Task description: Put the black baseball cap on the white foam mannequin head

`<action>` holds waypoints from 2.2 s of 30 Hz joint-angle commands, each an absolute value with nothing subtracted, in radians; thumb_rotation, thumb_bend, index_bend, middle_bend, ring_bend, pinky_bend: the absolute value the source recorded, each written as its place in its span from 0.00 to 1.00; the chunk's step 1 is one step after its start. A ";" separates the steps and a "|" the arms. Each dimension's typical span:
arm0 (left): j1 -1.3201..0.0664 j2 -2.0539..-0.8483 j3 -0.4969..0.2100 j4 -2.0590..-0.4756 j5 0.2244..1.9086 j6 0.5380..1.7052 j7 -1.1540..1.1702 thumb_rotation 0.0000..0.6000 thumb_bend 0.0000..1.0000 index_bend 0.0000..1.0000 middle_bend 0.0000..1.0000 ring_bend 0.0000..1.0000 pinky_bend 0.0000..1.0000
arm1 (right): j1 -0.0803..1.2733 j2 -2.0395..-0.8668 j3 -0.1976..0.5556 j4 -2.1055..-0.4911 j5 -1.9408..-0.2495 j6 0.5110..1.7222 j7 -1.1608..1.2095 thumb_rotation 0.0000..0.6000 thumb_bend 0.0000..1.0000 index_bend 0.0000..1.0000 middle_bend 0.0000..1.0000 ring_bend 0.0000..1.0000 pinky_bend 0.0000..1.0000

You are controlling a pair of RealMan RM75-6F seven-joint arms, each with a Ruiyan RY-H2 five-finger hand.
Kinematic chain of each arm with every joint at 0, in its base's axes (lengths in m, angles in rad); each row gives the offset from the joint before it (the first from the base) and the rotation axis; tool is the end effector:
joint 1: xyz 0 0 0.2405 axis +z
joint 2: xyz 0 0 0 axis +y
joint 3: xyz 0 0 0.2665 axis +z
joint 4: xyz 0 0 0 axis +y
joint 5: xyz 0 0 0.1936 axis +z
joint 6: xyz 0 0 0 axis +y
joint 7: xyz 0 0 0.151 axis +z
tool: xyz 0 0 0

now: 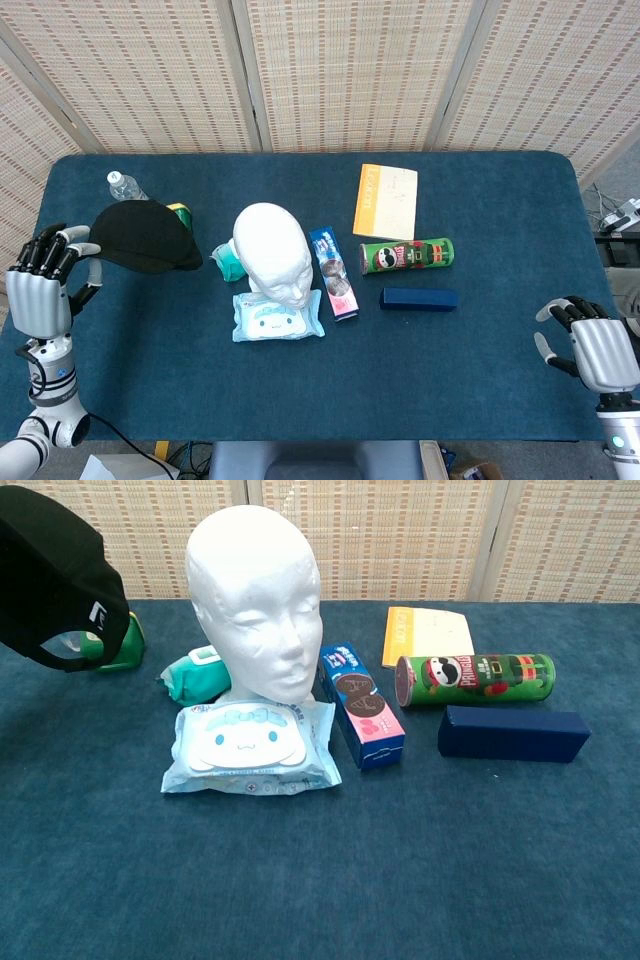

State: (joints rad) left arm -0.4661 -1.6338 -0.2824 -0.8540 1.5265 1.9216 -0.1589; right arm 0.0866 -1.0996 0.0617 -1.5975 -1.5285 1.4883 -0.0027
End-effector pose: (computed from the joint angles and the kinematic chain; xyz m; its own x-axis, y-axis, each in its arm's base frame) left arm -0.2475 0.3088 0.1585 0.1609 -0.7003 0.6955 0.8437 -0.2681 -0.4652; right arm -0.3121 -0.1905 0.1868 0.4295 0.0163 0.9029 -0.9021 -0.0377 0.4298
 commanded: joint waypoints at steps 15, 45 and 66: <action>-0.533 -1.625 -0.321 -0.878 1.520 1.866 -0.097 1.00 0.36 0.82 0.42 0.29 0.43 | 0.088 -1.096 0.064 -1.596 -1.525 1.486 0.008 1.00 0.37 0.46 0.40 0.28 0.33; -0.678 -1.619 -0.355 -0.984 1.562 1.800 0.070 1.00 0.36 0.83 0.42 0.29 0.43 | 0.086 -1.090 0.056 -1.594 -1.542 1.490 0.027 1.00 0.37 0.46 0.40 0.28 0.33; -0.805 -1.712 -0.400 -0.885 1.500 1.686 0.105 1.00 0.36 0.83 0.42 0.29 0.43 | 0.086 -1.076 0.053 -1.587 -1.551 1.492 0.070 1.00 0.37 0.46 0.40 0.28 0.33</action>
State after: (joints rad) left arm -0.8009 -1.7085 -0.3969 -0.8897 1.5047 1.6905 0.1065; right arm 0.0860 -1.0759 0.0533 -1.5867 -1.5505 1.4917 0.0701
